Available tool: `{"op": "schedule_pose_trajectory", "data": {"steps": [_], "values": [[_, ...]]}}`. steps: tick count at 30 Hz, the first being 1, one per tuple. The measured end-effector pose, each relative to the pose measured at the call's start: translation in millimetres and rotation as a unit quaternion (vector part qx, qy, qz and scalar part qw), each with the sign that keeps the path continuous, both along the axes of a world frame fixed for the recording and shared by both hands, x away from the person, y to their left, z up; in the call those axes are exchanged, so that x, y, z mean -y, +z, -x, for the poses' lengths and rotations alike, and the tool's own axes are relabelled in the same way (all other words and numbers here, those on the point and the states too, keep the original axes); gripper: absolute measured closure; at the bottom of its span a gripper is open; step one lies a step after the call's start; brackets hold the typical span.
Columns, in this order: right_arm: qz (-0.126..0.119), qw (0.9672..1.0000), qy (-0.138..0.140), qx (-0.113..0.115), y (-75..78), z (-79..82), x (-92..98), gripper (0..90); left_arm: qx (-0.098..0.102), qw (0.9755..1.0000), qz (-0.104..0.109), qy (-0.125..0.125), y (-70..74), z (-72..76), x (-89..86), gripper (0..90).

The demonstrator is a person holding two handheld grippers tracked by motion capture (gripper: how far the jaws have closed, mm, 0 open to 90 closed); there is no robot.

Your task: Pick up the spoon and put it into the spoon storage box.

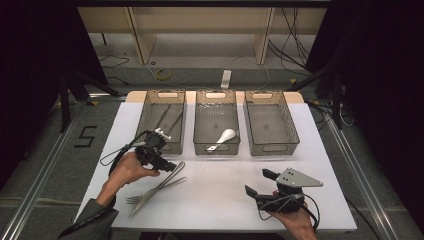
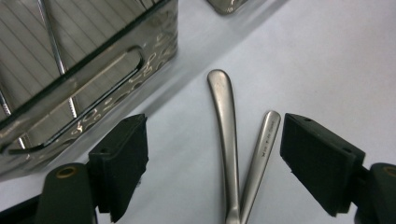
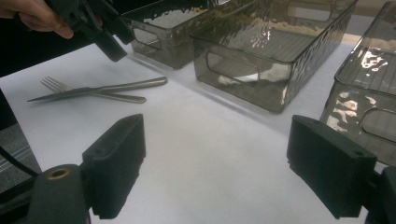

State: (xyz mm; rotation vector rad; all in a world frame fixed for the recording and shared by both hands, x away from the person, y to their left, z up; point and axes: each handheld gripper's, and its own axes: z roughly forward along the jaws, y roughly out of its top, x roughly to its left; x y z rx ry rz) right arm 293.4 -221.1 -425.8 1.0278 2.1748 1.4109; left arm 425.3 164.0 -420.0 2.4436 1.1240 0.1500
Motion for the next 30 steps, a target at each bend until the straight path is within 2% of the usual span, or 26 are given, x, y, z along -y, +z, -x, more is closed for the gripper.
{"op": "schedule_pose_trajectory", "data": {"steps": [12, 26, 30], "values": [[0.003, 1.0000, 0.002, -0.001, -0.6, -0.4, -0.1, 20.5, -0.022, 0.9994, -0.027, 0.004, -11.6, 5.0, -6.4, 22.5], [-0.002, 1.0000, 0.003, -0.002, -0.8, -1.6, 0.7, 20.5, -0.042, 0.9982, -0.042, 0.005, -25.1, 11.9, -6.4, 25.5], [0.001, 1.0000, 0.005, -0.001, -1.0, -1.3, -0.1, 20.5, -0.042, 0.9973, -0.061, 0.001, -28.3, 13.9, -4.7, 26.0]]}}
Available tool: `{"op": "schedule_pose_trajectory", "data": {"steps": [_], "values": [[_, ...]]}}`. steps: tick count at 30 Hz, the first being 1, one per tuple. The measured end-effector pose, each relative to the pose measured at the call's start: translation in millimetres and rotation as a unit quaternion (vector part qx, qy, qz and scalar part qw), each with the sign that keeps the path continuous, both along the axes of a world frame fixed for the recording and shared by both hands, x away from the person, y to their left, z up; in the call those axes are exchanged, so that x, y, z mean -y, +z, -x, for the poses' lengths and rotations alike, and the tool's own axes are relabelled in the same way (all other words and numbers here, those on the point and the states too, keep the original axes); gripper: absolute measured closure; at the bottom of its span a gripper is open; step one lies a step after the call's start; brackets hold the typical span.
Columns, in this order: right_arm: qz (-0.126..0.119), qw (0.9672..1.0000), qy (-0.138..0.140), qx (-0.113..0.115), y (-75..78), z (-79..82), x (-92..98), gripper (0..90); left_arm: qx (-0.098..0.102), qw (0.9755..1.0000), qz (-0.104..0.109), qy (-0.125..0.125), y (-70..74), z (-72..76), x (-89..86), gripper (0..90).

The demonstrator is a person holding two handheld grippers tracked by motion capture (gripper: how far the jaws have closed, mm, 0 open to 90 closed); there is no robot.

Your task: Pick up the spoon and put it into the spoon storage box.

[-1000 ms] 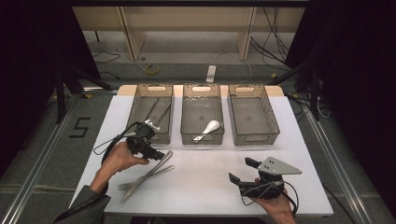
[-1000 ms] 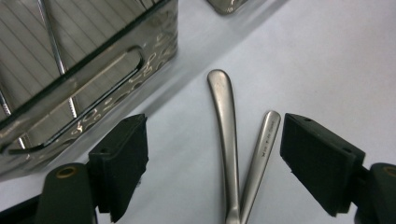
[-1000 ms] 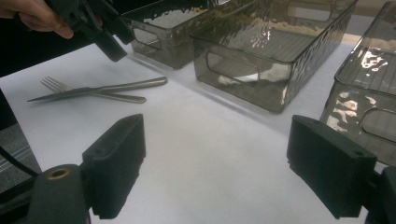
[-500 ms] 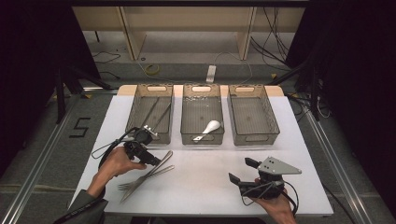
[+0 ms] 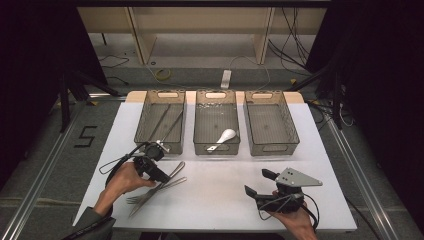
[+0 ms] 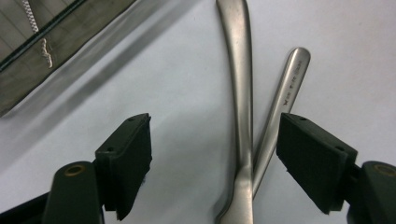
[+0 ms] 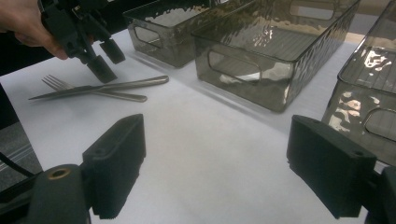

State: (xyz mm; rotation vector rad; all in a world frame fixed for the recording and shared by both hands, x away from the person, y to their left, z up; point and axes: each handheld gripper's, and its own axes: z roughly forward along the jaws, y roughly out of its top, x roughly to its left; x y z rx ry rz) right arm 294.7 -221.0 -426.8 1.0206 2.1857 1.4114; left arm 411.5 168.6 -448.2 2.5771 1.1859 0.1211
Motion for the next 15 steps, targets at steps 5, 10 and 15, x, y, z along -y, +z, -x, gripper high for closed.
{"op": "schedule_pose_trajectory", "data": {"steps": [5, 10, 15], "values": [[-0.003, 1.0000, -0.003, -0.002, 0.0, 0.0, 1.9, 20.5, -0.002, 0.9999, -0.010, -0.003, -1.7, 0.9, 2.9, 26.5], [-0.002, 1.0000, -0.003, 0.000, 0.0, -0.1, 1.4, 20.6, -0.005, 0.9998, -0.017, -0.005, -3.8, 0.7, 2.5, 28.7], [-0.001, 1.0000, -0.002, -0.001, 0.0, -0.1, 1.1, 20.6, -0.008, 0.9998, -0.018, -0.004, -5.1, 0.9, 2.2, 30.7]]}}
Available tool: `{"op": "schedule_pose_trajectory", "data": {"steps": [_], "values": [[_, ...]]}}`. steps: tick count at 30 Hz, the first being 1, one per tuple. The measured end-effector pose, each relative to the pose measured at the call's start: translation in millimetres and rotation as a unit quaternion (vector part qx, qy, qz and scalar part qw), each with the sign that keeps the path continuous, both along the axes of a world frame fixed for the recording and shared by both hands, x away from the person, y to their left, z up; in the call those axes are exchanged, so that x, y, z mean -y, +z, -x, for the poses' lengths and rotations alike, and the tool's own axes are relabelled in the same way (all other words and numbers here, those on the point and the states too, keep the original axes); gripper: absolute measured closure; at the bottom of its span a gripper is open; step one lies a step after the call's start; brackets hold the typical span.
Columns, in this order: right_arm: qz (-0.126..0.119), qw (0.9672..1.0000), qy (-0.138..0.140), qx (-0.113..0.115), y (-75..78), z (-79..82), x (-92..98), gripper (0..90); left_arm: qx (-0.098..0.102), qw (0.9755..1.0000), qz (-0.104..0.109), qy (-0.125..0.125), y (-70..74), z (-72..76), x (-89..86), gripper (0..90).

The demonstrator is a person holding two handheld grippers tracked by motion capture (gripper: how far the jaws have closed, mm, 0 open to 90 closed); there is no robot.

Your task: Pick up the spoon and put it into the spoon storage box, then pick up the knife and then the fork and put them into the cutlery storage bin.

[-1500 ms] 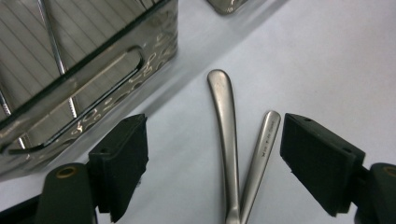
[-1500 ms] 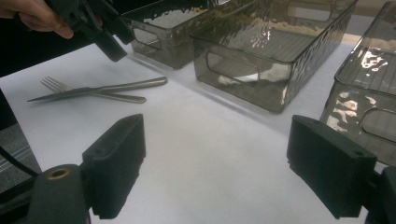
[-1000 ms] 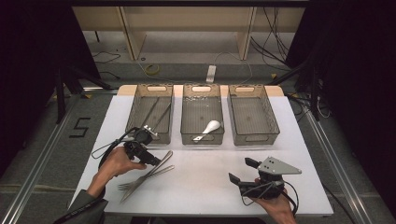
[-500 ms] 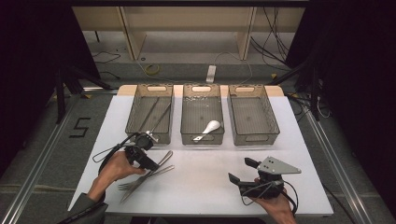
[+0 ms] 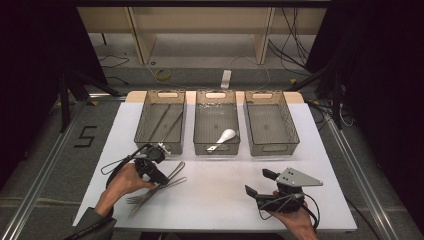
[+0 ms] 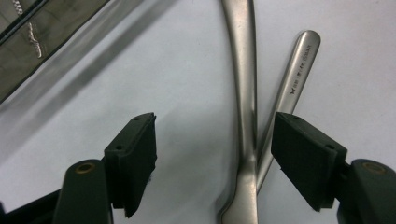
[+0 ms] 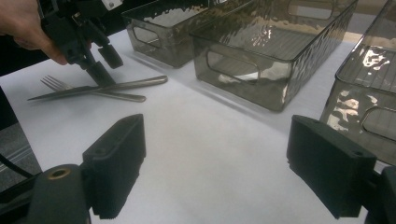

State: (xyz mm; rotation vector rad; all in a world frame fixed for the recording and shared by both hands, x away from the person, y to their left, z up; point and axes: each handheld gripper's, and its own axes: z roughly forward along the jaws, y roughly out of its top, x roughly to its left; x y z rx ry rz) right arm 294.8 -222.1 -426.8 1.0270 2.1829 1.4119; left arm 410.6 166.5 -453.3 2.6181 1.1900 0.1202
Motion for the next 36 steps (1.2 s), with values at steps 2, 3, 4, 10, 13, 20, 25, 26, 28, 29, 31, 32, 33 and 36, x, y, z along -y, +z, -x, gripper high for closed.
{"op": "schedule_pose_trajectory", "data": {"steps": [2, 3, 4, 10, 13, 20, 25, 26, 28, 29, 31, 32, 33, 36], "values": [[-0.001, 1.0000, -0.001, 0.000, 0.0, 0.2, 0.5, 20.6, 0.000, 1.0000, 0.001, -0.002, -0.1, -0.1, 0.3, 31.8], [-0.002, 1.0000, -0.001, 0.000, 0.0, 0.1, 0.8, 20.6, -0.002, 1.0000, 0.003, -0.002, -0.6, -0.1, 0.6, 32.6], [-0.004, 1.0000, -0.001, 0.000, -0.1, -0.2, 1.0, 20.6, -0.003, 1.0000, 0.000, -0.004, -1.1, -0.4, 0.8, 33.4], [0.001, 1.0000, 0.000, 0.002, 0.3, 0.5, 0.1, 20.6, -0.011, 0.9999, -0.006, -0.008, -6.5, -0.9, 3.1, 40.2], [0.002, 1.0000, 0.000, 0.001, -0.1, 0.6, -0.2, 20.6, -0.013, 0.9998, -0.009, -0.009, -7.1, -2.1, 3.5, 44.3], [0.002, 1.0000, -0.002, -0.001, -0.1, 1.2, 1.1, 20.7, -0.017, 0.9997, -0.004, -0.015, -7.2, -1.9, 5.9, 51.1], [0.007, 1.0000, 0.001, 0.002, 0.2, 2.2, -1.2, 20.7, -0.018, 0.9996, -0.011, -0.021, -8.0, -0.5, 7.4, 57.2], [0.007, 1.0000, 0.000, 0.002, 0.3, 2.3, -1.2, 20.7, -0.019, 0.9995, -0.011, -0.021, -8.1, -0.3, 7.6, 58.5], [0.007, 1.0000, -0.001, 0.002, 0.5, 2.2, -1.1, 20.8, -0.022, 0.9994, -0.015, -0.023, -7.9, -0.2, 7.7, 60.2], [0.008, 1.0000, -0.001, 0.002, 0.5, 2.4, -1.5, 20.8, -0.024, 0.9993, -0.016, -0.023, -8.0, -0.2, 7.8, 60.9], [0.010, 0.9999, 0.000, 0.003, 0.4, 2.5, -2.0, 20.8, -0.025, 0.9992, -0.018, -0.024, -8.2, -0.1, 8.1, 61.6], [0.011, 0.9999, 0.000, 0.003, 0.3, 2.4, -2.1, 20.8, -0.026, 0.9992, -0.019, -0.025, -8.2, 0.1, 8.5, 62.4], [0.011, 0.9999, 0.000, 0.003, 0.2, 2.3, -2.3, 20.8, -0.026, 0.9990, -0.022, -0.029, -8.0, 0.3, 9.0, 63.6], [0.012, 0.9999, -0.001, 0.003, 0.1, 2.1, -2.1, 20.8, -0.022, 0.9990, -0.026, -0.031, -8.6, 1.8, 11.4, 66.1]]}}
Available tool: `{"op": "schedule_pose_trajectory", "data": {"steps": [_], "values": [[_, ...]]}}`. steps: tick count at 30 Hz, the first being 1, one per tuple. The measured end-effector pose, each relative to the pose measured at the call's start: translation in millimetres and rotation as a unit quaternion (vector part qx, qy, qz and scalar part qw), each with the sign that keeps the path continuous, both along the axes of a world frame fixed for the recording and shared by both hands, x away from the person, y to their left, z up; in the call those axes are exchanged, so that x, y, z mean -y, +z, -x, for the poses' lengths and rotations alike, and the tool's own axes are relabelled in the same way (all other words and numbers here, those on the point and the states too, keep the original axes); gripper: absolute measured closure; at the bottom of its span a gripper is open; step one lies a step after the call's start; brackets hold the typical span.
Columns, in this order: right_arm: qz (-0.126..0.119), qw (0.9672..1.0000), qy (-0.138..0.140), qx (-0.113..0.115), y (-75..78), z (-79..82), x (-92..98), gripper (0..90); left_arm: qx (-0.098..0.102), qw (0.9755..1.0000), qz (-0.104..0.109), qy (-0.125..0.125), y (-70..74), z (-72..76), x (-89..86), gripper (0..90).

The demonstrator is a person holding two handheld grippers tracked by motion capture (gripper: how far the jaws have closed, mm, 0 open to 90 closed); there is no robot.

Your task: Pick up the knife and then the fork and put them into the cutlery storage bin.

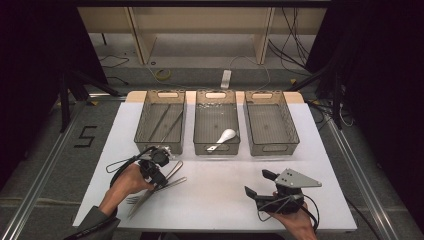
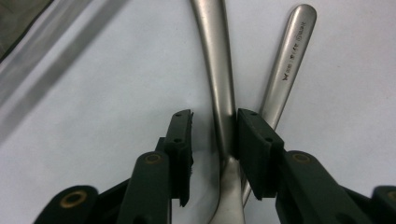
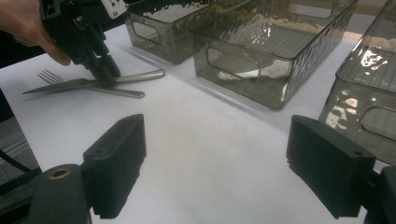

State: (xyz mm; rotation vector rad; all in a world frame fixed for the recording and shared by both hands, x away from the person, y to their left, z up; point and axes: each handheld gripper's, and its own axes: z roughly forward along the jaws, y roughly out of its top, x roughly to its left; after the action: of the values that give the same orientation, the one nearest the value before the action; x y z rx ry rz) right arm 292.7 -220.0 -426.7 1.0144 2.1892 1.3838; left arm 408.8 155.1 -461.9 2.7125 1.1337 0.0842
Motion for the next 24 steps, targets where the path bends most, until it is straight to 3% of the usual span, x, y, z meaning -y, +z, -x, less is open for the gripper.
{"op": "schedule_pose_trajectory", "data": {"steps": [8, 16, 21, 24], "values": [[0.004, 1.0000, 0.000, 0.002, 0.3, 0.9, -1.3, 21.0, 0.001, 0.9998, 0.001, -0.018, -0.1, 2.3, 2.8, 75.7], [0.006, 1.0000, -0.002, 0.000, 0.1, 0.9, -2.3, 21.3, -0.004, 0.9996, 0.019, -0.022, -0.1, -0.6, -3.5, 79.3], [0.006, 1.0000, -0.001, 0.002, 0.2, 0.8, -1.0, 21.3, 0.001, 0.9994, 0.010, -0.035, 2.1, 0.3, -1.3, 79.8], [0.004, 1.0000, -0.002, 0.003, 0.1, 0.7, -0.4, 21.3, 0.002, 0.9992, 0.020, -0.035, 4.8, 0.4, -2.0, 79.9]]}}
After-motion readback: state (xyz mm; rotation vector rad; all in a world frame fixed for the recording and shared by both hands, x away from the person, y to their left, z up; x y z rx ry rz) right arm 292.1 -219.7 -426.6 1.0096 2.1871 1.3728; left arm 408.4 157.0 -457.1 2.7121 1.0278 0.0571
